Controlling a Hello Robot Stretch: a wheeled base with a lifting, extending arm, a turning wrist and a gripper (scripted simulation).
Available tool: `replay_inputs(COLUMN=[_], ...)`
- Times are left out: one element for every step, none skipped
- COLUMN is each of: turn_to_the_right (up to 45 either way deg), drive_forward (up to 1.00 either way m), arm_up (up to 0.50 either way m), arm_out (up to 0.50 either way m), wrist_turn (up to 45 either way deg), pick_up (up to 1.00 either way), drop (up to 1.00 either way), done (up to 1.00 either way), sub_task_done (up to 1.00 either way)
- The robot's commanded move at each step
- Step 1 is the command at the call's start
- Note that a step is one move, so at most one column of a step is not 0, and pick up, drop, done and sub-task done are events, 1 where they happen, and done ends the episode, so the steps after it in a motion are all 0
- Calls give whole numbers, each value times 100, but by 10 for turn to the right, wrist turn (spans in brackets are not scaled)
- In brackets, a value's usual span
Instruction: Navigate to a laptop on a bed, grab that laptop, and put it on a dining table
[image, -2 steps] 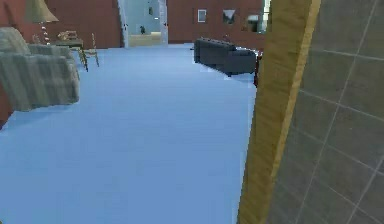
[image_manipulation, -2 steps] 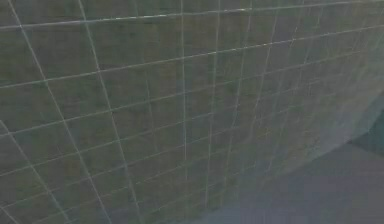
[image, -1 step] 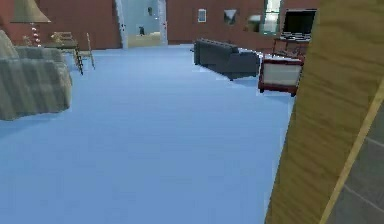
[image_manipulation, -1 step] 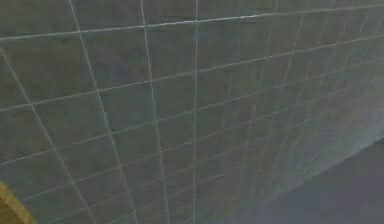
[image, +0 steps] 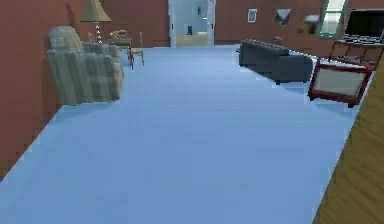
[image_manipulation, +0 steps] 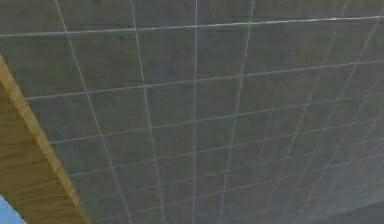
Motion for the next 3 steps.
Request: replay_inputs(turn_to_the_right=[0, 0, 0], drive_forward=[100, 100, 100], arm_up=[0, 0, 0], arm_out=[0, 0, 0], wrist_turn=[0, 0, 0], pick_up=[0, 0, 0], drop=[0, 0, 0], done=[0, 0, 0], sub_task_done=[0, 0, 0])
